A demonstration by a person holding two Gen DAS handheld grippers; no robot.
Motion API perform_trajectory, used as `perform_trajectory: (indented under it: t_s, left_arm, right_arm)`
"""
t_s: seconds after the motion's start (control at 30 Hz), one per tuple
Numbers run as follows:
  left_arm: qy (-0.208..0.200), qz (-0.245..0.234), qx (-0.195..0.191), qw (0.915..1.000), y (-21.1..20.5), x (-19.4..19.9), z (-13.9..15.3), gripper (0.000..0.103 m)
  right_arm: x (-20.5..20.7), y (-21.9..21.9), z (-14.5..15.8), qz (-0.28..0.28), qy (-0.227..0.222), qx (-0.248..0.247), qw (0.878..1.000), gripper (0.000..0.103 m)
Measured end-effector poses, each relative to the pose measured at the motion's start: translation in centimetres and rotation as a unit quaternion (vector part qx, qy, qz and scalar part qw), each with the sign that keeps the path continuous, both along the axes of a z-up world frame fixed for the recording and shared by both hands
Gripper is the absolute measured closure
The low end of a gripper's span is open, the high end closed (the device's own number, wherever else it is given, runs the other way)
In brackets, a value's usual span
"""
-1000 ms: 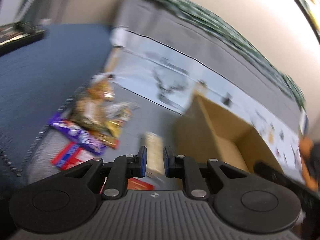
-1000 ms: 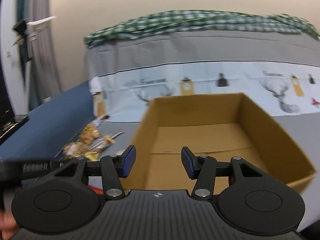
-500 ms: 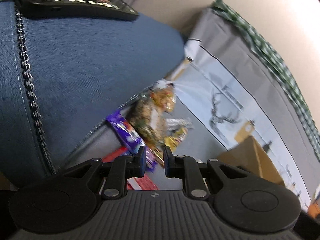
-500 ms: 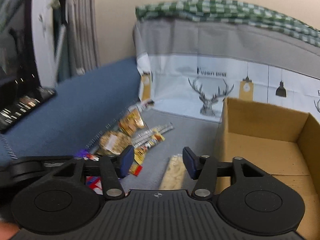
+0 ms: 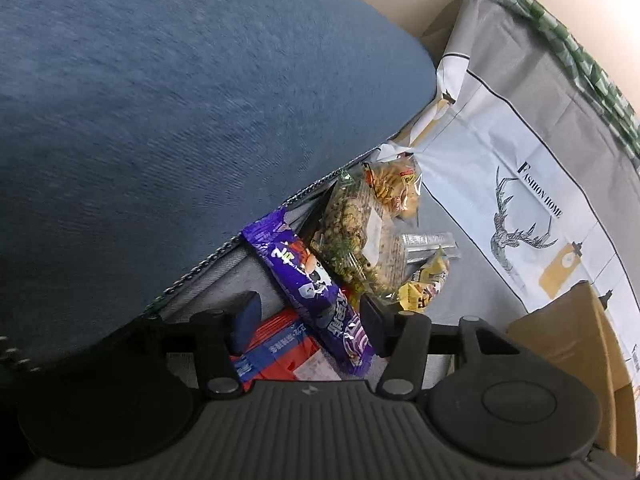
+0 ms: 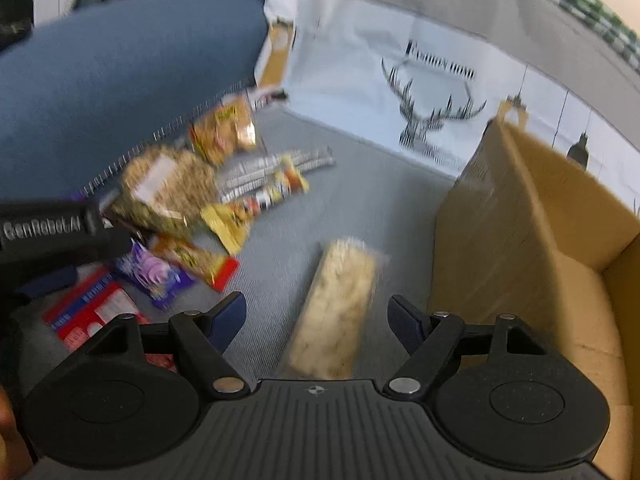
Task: Organize snacks
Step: 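Grasp the purple candy bar with the left tool while the right tool grasps the white cracker pack, then lift the purple candy bar with the left tool while the right tool lifts the cracker pack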
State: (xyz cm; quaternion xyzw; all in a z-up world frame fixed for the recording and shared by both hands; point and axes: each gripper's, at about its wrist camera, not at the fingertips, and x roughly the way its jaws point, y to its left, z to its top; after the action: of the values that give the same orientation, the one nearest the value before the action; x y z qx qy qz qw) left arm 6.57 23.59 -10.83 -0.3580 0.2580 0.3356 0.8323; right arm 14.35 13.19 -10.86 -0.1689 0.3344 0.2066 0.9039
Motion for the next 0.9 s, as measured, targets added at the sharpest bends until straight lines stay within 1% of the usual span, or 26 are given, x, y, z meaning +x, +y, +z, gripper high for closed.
perform_trajectory:
  t_s: [0.1,0.13,0.2,0.23,0.27,0.3,0.33,0.37,0.47,0.6,0.7,0.77,0.8,0.83,0.9]
  left_arm:
    - [0.004,-0.008,0.015,0.9998,-0.2,0.6,-0.1,0.043]
    - [0.004,-0.009,0.017,0.9998,-0.2,0.7,-0.2,0.044]
    - [0.003,-0.009,0.017,0.9998,0.0,0.8,-0.3,0.049]
    - [0.003,-0.006,0.017,0.9998,0.2,0.8,-0.3,0.060]
    - [0.002,-0.005,0.013,0.9999,0.4,1.0,-0.4,0.067]
    - [-0.003,-0.005,0.008,1.0000,0.6,0.9,-0.4,0.070]
    - [-0.007,-0.005,0.007,0.9999,0.7,0.7,-0.3,0.078]
    - [-0.013,-0.003,0.009,0.9999,0.7,0.4,-0.2,0.083]
    - [-0.031,-0.004,0.029,0.9991,0.4,-0.3,1.0,0.089]
    - [-0.044,-0.029,0.043,0.9977,-0.3,-1.1,2.3,0.089]
    - [-0.047,-0.053,0.046,0.9964,-0.7,-1.9,3.9,0.089]
    - [-0.035,-0.087,0.045,0.9946,-1.0,-1.9,4.9,0.089]
    - [-0.026,-0.117,0.041,0.9919,-1.2,-2.0,5.5,0.089]
    - [-0.023,-0.133,0.041,0.9900,-1.5,-2.1,5.7,0.089]
    - [-0.011,-0.162,0.055,0.9852,-2.5,-2.9,6.2,0.089]
  right_arm:
    - [0.6,0.2,-1.0,-0.008,0.017,-0.001,1.000,0.024]
    - [0.9,0.1,-1.3,-0.012,0.025,0.004,1.000,0.027]
    - [1.2,-0.2,-1.8,-0.023,0.042,0.015,0.999,0.040]
    - [1.2,-0.5,-2.0,-0.026,0.047,0.023,0.998,0.055]
    - [1.1,-0.9,-2.0,-0.029,0.049,0.036,0.998,0.062]
    - [1.1,-1.1,-1.9,-0.028,0.050,0.044,0.997,0.064]
    - [0.9,-1.3,-1.7,-0.024,0.049,0.046,0.997,0.065]
    - [0.7,-1.3,-1.4,-0.018,0.047,0.049,0.998,0.065]
    - [-0.6,-1.5,0.1,0.005,0.029,0.058,0.998,0.065]
    - [-2.8,-2.6,2.5,0.017,0.021,0.063,0.998,0.065]
    - [-4.9,-3.8,3.9,0.030,0.016,0.068,0.997,0.065]
    - [-6.7,-4.7,4.4,0.039,0.017,0.072,0.996,0.065]
    - [-7.5,-5.1,4.5,0.043,0.019,0.074,0.996,0.065]
    - [-8.4,-5.5,4.5,0.047,0.021,0.075,0.996,0.065]
    - [-10.1,-6.2,4.3,0.053,0.022,0.077,0.995,0.065]
